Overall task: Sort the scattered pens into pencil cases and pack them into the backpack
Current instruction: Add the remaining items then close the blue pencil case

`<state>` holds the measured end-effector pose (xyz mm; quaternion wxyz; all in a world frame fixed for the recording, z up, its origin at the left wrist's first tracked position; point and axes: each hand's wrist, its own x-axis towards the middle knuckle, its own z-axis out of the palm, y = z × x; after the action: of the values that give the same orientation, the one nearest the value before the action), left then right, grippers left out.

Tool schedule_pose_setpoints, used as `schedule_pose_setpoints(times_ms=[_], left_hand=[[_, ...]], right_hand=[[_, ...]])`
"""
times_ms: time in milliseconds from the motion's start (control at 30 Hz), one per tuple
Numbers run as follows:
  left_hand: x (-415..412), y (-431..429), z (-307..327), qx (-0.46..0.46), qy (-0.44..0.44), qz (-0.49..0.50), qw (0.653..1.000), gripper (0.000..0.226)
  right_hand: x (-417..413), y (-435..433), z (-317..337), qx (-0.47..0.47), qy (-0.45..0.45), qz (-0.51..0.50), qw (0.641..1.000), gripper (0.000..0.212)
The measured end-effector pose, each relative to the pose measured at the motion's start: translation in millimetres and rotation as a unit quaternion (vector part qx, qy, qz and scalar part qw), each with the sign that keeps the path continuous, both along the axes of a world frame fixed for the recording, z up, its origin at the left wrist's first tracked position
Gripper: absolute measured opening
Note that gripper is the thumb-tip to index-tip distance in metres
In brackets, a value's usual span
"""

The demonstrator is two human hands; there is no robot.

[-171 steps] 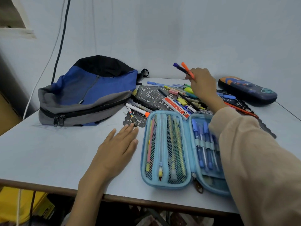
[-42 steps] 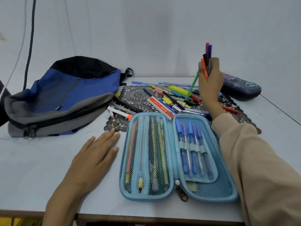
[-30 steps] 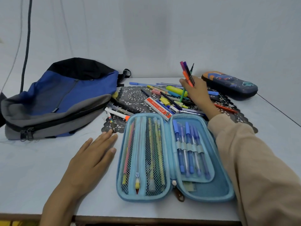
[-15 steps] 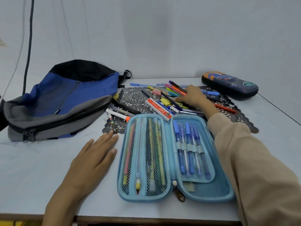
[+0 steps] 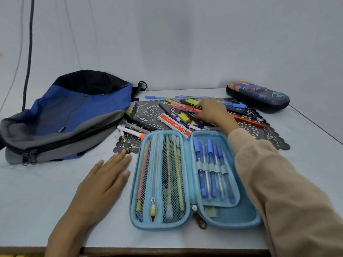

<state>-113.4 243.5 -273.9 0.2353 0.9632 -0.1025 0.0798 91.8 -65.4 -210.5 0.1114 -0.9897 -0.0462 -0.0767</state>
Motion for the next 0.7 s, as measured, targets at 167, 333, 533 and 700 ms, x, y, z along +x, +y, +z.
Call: schedule_pose_setpoints(times_ms=[167,333,533,700], left_hand=[[1.9,1.7,-3.1,0.005,-0.005,0.001,1.000,0.064],[2.9,2.4,-4.4,0.008,-0.008,0.000,1.000,0.062],[3.4,1.8,-3.9,0.009,-0.006,-0.002,1.000,0.061],[2.7,2.4,-3.1,0.003,-0.005,-0.002,1.000,0.064]], right_hand=[[7.4,-11.9,6.3,0.098,0.038,0.014,0.994,0.019],[5.2,-34.9,10.1,0.344,0.080,0.022,0.935,0.010],[-0.2,-60.1,18.7,0.357,0.160,0.085,0.916,0.021],[-13.6,-65.1,27.7,0.195,0.294,0.137,0.926,0.030]])
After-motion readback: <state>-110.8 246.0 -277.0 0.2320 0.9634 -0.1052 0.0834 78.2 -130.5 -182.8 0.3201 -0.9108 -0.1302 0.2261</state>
